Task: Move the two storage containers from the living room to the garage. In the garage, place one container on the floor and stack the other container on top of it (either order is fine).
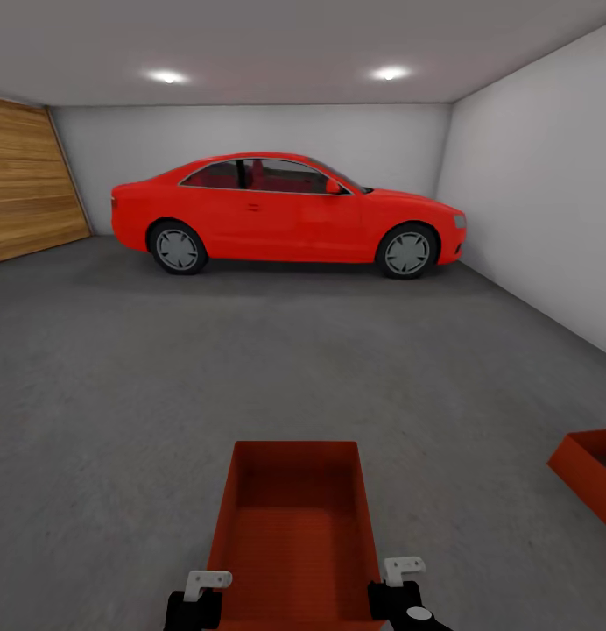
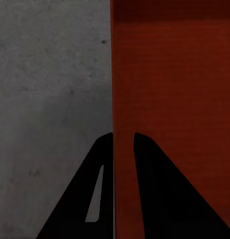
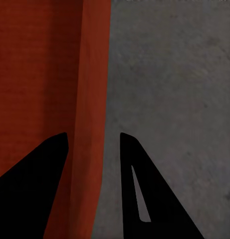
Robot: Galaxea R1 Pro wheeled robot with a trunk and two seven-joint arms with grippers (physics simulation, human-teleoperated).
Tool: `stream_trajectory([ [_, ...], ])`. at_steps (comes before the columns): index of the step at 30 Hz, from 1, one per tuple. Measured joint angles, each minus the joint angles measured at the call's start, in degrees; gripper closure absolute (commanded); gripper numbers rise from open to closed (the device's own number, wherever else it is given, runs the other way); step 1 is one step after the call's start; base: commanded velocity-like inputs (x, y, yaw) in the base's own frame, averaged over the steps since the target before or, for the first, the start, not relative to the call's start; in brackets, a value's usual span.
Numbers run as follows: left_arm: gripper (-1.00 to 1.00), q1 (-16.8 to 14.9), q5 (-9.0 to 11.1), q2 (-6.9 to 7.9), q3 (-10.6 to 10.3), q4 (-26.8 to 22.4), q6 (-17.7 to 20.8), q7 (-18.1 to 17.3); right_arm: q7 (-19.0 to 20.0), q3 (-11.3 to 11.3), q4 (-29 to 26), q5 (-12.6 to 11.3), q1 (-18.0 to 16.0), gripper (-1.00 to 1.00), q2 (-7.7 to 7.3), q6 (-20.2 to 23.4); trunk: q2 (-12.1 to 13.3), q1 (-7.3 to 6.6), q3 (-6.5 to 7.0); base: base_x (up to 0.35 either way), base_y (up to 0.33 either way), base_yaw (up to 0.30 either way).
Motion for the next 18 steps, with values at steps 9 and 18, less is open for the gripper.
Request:
stream_trajectory([
  [9, 1.0, 0.0, 0.0, 0.0, 0.0, 0.0, 0.0, 0.0, 0.0, 0.0, 0.0, 0.0, 0.0, 1.0, 0.0, 0.0, 0.0, -0.03, 0.0, 0.211, 0.0, 0.0],
  [18, 1.0, 0.0, 0.0, 0.0, 0.0, 0.0, 0.0, 0.0, 0.0, 0.0, 0.0, 0.0, 0.0, 1.0, 0.0, 0.0, 0.0, 0.0, 0.0, 0.063, 0.0, 0.0],
])
